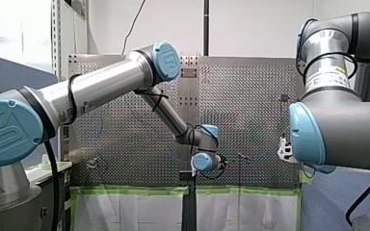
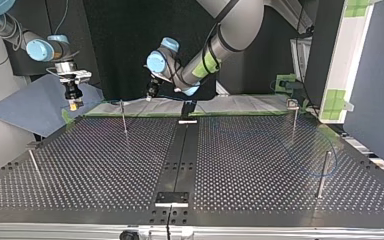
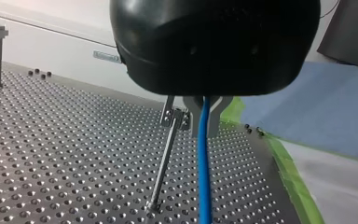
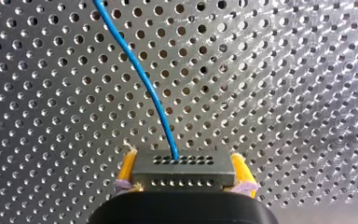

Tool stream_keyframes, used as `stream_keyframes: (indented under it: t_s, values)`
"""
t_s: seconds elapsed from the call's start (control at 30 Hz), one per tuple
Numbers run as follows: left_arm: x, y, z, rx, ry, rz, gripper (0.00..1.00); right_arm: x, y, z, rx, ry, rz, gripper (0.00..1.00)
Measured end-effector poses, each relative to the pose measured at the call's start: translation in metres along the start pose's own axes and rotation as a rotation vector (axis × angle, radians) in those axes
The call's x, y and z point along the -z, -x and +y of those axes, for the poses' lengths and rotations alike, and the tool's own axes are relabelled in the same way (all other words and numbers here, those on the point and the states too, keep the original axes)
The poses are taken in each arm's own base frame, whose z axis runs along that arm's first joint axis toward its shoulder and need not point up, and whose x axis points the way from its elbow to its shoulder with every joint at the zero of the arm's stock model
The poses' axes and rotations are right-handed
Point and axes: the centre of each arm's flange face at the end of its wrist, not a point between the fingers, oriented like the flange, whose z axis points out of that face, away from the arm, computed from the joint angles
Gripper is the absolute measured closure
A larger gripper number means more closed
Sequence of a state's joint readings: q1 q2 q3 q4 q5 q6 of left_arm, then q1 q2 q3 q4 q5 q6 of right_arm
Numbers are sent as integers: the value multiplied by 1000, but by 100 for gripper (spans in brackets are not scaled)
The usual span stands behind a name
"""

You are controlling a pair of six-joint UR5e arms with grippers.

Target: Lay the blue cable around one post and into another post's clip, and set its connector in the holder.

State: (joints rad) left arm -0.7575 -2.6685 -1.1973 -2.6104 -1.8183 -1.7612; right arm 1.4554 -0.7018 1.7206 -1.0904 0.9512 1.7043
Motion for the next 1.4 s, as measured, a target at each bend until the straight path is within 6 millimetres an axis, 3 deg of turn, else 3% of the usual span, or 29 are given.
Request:
stream_keyframes:
  t_s: [0.43,0.8,1.4]
  values:
    - [0,-7,0,-1,-17,13,99,-4,-1,0,-36,33,29,100]
    - [1,-10,0,-1,-19,18,99,1,23,0,-51,48,15,100]
    - [-5,-8,10,14,-19,20,99,1,25,0,-61,48,23,100]
